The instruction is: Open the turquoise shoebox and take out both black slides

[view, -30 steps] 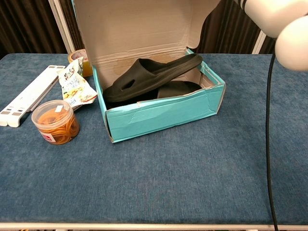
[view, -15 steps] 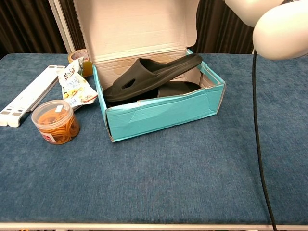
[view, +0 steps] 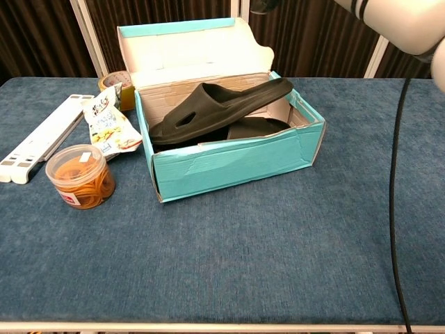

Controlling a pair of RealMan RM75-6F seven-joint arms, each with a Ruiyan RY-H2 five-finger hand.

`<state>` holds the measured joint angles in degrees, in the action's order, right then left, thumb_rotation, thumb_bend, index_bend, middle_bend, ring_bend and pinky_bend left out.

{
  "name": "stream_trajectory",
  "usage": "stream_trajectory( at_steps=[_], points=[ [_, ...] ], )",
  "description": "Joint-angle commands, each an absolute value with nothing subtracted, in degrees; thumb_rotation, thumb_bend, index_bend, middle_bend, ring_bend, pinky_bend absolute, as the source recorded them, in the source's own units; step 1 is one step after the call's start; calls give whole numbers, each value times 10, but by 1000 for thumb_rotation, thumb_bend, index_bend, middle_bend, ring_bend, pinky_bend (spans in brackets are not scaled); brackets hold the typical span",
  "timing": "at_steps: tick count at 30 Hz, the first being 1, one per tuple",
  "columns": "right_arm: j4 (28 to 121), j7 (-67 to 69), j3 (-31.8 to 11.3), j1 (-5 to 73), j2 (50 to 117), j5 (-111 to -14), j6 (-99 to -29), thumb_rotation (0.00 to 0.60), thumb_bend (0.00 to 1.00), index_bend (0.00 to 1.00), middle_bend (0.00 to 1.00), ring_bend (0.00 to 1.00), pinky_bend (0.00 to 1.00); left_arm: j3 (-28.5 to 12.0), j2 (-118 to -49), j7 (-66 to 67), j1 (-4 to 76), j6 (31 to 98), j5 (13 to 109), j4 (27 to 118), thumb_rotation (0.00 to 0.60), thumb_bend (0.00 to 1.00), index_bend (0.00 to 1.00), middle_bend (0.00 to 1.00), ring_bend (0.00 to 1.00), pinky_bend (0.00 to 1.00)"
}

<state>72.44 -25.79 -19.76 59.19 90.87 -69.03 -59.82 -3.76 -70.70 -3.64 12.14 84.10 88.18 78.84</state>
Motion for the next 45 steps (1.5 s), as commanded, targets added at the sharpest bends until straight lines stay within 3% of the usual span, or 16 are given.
stream_trajectory(
  at_steps=[1, 7, 20, 35, 45],
  points=[
    [798, -312, -180, 574, 864, -656, -573, 600, 85, 0, 0, 0, 0, -38, -706, -36, 121, 840, 881, 790, 600, 100, 125, 53, 0, 176],
    [891, -410, -160, 573, 815, -565, -540, 600, 87, 0, 14, 0, 0, -37, -702, -41, 120, 839, 878, 794, 600, 100, 125, 53, 0, 176],
    [1005, -564, -95, 601, 756, -411, -553, 600, 92, 0, 20, 0, 0, -38, -698, -43, 121, 840, 880, 799, 600, 100, 125, 53, 0, 176],
    [859, -509, -50, 600, 850, -461, -536, 600, 99, 0, 17, 0, 0, -39, -702, -43, 117, 850, 880, 793, 600, 100, 125, 53, 0, 176],
    [758, -431, -62, 602, 912, -534, -519, 600, 116, 0, 86, 0, 69, -38, -705, -44, 116, 848, 878, 783, 600, 100, 125, 53, 0, 176]
  ],
)
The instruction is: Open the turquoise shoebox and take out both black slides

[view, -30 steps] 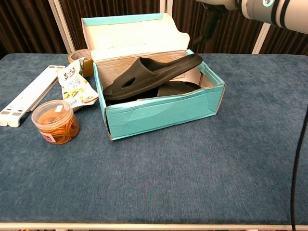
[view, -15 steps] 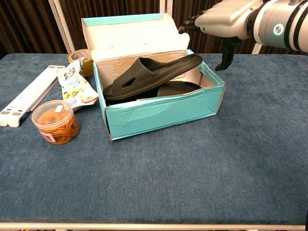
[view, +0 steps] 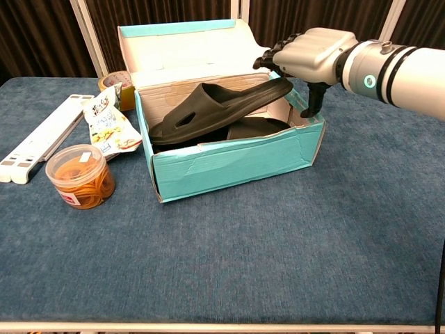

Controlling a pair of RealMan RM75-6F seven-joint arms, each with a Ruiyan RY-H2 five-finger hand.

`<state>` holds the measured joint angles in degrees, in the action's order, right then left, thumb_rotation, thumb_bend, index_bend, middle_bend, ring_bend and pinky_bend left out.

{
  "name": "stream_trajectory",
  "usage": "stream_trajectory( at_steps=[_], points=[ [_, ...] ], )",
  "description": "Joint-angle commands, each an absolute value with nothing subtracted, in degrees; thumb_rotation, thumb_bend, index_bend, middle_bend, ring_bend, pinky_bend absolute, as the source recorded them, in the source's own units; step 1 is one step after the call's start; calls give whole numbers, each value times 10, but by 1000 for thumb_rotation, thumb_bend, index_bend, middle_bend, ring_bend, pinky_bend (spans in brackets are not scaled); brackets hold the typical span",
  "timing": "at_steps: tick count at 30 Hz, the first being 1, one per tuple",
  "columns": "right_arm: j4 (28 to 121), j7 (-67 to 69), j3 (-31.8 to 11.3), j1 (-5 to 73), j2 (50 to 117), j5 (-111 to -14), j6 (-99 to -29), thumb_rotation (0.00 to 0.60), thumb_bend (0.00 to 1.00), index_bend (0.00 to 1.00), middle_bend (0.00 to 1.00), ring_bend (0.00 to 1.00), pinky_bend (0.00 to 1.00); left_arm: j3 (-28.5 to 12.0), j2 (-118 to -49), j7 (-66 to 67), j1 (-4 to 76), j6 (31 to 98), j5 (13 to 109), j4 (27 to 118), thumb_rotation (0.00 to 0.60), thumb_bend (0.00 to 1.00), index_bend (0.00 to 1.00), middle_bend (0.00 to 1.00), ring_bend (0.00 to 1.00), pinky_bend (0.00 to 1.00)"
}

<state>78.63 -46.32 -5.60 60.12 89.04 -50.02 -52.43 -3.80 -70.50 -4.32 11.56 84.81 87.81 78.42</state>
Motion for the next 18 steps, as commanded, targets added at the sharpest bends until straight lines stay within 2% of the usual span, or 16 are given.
stream_trajectory(
  at_steps=[1, 4, 12, 15, 18],
  points=[
    [750, -421, -63, 602, 918, -544, -519, 600, 117, 0, 101, 0, 80, -38, -706, -44, 116, 848, 878, 783, 600, 99, 125, 53, 0, 176],
    [723, -391, -67, 601, 935, -577, -523, 600, 123, 13, 141, 15, 117, -38, -707, -48, 116, 847, 878, 779, 600, 100, 125, 53, 0, 176],
    [656, -343, -69, 599, 977, -637, -529, 600, 156, 170, 236, 116, 204, -35, -711, -59, 114, 847, 878, 768, 600, 100, 125, 53, 0, 176],
    [632, -320, -70, 597, 993, -664, -540, 600, 209, 250, 292, 178, 264, -35, -713, -63, 113, 848, 878, 765, 600, 100, 125, 53, 0, 176],
    [610, -297, -72, 594, 1008, -686, -550, 600, 258, 371, 379, 258, 349, -34, -714, -63, 113, 847, 880, 763, 600, 100, 125, 53, 0, 176]
  ],
)
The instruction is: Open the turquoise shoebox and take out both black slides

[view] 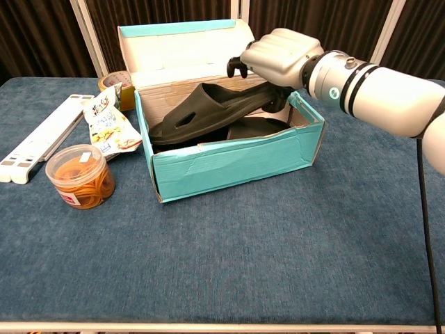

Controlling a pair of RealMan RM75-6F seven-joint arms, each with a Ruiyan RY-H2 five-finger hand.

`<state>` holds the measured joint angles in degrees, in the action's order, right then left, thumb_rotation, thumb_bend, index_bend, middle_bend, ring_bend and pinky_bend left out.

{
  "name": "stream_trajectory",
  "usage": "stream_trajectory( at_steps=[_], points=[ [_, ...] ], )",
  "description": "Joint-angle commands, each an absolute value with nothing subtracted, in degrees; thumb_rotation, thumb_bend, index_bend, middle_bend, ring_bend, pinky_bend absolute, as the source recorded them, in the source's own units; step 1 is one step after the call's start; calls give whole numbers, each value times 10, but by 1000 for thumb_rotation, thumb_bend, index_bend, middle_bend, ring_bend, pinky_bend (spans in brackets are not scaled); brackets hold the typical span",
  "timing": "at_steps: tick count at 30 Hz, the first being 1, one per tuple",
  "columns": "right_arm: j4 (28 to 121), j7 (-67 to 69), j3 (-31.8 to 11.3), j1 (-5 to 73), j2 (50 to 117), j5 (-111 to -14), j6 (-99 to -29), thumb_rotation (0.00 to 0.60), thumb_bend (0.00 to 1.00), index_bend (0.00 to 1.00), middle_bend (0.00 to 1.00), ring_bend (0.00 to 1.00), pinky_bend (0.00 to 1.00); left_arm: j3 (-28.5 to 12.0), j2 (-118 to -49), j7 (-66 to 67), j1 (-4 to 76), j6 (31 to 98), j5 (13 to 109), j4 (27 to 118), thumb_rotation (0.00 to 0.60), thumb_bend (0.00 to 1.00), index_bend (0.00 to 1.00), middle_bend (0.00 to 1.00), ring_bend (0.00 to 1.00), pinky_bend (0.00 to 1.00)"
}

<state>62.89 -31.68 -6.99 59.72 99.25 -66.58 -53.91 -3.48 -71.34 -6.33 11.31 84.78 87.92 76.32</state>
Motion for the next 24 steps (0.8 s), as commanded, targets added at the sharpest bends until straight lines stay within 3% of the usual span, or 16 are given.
stream_trajectory(
  at_steps=[1, 14, 24],
  points=[
    [604, -291, -73, 594, 1012, -692, -553, 600, 278, 433, 422, 299, 390, -34, -714, -63, 113, 847, 880, 762, 600, 99, 125, 53, 0, 176],
    [561, -233, -94, 579, 1040, -742, -593, 600, 381, 844, 722, 625, 730, -33, -714, -64, 114, 844, 880, 761, 600, 100, 125, 53, 0, 177],
    [612, -214, -112, 560, 1002, -781, -651, 600, 416, 904, 770, 677, 787, -34, -710, -61, 116, 844, 882, 767, 600, 99, 125, 53, 0, 177]
  ],
)
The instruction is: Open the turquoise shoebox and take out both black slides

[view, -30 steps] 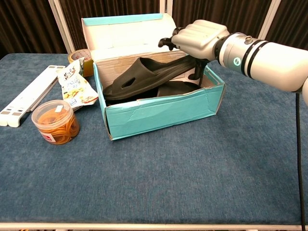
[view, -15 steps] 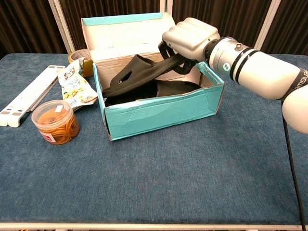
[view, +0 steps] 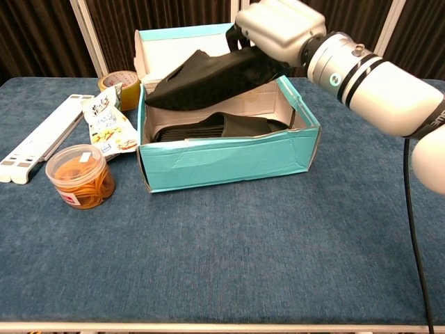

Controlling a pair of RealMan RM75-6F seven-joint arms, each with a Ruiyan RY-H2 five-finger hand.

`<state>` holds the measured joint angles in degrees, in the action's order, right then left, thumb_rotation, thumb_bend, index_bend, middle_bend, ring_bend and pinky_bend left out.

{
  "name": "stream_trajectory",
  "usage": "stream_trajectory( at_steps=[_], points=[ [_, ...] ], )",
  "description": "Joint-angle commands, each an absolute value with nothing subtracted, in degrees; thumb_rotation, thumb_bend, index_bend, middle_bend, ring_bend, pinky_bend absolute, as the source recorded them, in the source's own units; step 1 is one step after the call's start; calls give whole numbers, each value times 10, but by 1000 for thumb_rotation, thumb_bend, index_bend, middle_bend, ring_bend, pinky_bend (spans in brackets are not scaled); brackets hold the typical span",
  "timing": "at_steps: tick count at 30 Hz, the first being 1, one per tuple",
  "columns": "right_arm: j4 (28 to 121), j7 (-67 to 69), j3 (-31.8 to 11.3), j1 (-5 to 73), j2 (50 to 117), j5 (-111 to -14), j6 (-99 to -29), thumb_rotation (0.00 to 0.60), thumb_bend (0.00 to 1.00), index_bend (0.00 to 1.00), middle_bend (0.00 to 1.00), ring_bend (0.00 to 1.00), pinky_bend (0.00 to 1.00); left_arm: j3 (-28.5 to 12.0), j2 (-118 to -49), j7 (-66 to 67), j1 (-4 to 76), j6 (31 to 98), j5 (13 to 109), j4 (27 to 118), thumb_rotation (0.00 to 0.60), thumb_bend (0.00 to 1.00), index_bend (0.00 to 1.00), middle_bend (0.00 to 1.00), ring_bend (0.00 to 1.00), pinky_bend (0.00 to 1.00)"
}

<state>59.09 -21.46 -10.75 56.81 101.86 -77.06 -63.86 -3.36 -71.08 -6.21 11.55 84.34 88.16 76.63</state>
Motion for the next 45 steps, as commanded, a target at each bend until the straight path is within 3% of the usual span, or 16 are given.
stream_trajectory(
  at_steps=[1, 12, 19, 28, 36, 45],
  points=[
    [619, -216, -113, 558, 997, -783, -655, 600, 418, 904, 771, 677, 787, -34, -710, -60, 116, 844, 883, 768, 600, 100, 125, 53, 0, 177],
    [741, -266, -136, 507, 893, -823, -759, 600, 423, 906, 771, 677, 787, -36, -706, -48, 121, 844, 887, 781, 600, 99, 125, 53, 0, 177],
    [782, -295, -124, 450, 828, -826, -798, 600, 423, 907, 771, 677, 787, -36, -702, -37, 122, 847, 892, 793, 600, 100, 125, 53, 0, 177],
    [690, -279, -104, 389, 809, -819, -822, 600, 424, 911, 771, 677, 787, -34, -697, -20, 124, 846, 896, 807, 600, 100, 125, 53, 0, 176],
    [610, -257, -102, 362, 822, -776, -774, 600, 422, 916, 769, 677, 787, -32, -690, 4, 124, 845, 895, 826, 600, 100, 125, 53, 0, 177],
    [581, -212, -105, 353, 831, -751, -720, 600, 395, 909, 762, 676, 780, -31, -690, 28, 127, 839, 898, 846, 600, 99, 125, 53, 0, 177]
  ],
)
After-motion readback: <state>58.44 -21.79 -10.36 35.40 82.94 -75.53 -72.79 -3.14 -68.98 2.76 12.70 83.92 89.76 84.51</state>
